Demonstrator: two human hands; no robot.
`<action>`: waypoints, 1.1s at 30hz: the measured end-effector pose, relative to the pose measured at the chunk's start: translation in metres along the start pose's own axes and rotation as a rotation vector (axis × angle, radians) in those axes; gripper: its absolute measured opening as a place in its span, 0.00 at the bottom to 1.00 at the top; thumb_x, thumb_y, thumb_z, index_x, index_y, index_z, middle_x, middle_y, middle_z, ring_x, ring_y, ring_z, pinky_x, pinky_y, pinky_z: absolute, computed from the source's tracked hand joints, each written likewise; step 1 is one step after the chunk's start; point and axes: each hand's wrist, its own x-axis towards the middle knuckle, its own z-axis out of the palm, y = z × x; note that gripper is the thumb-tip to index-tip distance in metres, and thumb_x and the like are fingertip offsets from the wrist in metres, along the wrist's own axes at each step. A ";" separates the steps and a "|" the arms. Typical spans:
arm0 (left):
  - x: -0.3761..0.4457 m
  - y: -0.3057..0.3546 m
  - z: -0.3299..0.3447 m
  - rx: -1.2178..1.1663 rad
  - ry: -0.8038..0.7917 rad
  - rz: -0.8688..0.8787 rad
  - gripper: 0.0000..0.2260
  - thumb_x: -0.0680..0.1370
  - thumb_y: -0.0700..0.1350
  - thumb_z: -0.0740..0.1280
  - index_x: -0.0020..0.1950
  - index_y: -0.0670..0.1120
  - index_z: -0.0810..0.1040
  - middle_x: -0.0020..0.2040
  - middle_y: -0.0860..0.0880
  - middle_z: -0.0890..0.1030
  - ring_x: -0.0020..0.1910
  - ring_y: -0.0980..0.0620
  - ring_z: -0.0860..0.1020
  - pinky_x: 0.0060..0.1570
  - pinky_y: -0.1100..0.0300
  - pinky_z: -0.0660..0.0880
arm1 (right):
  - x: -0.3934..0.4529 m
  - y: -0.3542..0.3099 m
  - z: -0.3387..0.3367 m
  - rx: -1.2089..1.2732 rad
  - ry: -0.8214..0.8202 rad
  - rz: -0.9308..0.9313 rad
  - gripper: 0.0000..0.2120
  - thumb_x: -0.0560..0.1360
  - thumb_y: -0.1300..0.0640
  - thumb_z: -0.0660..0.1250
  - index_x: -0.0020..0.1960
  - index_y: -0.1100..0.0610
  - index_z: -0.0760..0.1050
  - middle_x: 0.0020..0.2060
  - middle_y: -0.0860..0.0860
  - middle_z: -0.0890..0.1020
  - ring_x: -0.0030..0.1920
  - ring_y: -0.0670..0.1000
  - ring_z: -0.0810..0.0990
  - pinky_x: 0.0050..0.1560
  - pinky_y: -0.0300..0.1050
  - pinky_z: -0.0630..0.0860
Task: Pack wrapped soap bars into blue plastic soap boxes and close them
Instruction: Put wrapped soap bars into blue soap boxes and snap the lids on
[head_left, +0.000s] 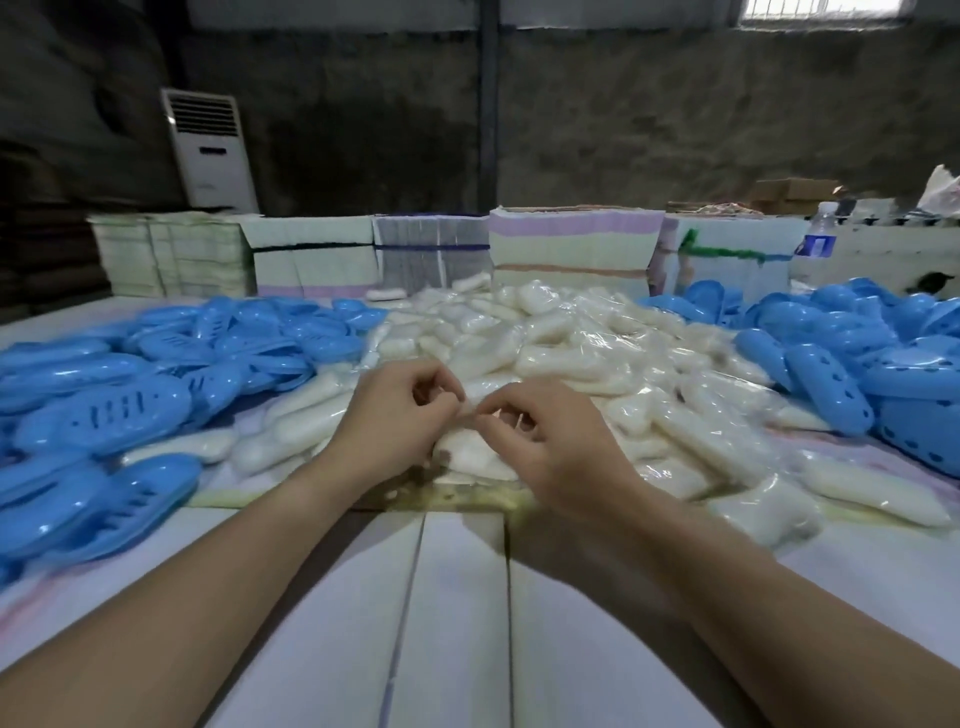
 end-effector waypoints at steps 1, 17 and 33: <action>0.005 -0.005 -0.005 0.030 0.044 -0.007 0.11 0.73 0.40 0.68 0.37 0.55 0.81 0.31 0.58 0.80 0.32 0.60 0.76 0.33 0.67 0.72 | -0.001 -0.002 0.002 0.014 -0.014 -0.013 0.08 0.73 0.47 0.65 0.45 0.48 0.81 0.31 0.41 0.78 0.38 0.43 0.75 0.38 0.42 0.71; 0.105 -0.097 -0.073 0.901 -0.128 -0.377 0.23 0.82 0.40 0.60 0.76 0.55 0.68 0.74 0.43 0.67 0.74 0.35 0.60 0.69 0.41 0.67 | -0.004 -0.009 0.023 -0.069 -0.198 -0.154 0.18 0.74 0.39 0.59 0.60 0.42 0.75 0.45 0.40 0.76 0.51 0.45 0.70 0.53 0.40 0.66; 0.049 -0.022 -0.026 0.193 0.129 0.202 0.18 0.77 0.34 0.68 0.39 0.58 0.78 0.50 0.57 0.70 0.48 0.63 0.73 0.48 0.71 0.66 | 0.007 -0.008 0.008 0.015 0.202 -0.071 0.09 0.74 0.58 0.69 0.54 0.52 0.80 0.43 0.45 0.78 0.49 0.49 0.73 0.49 0.40 0.67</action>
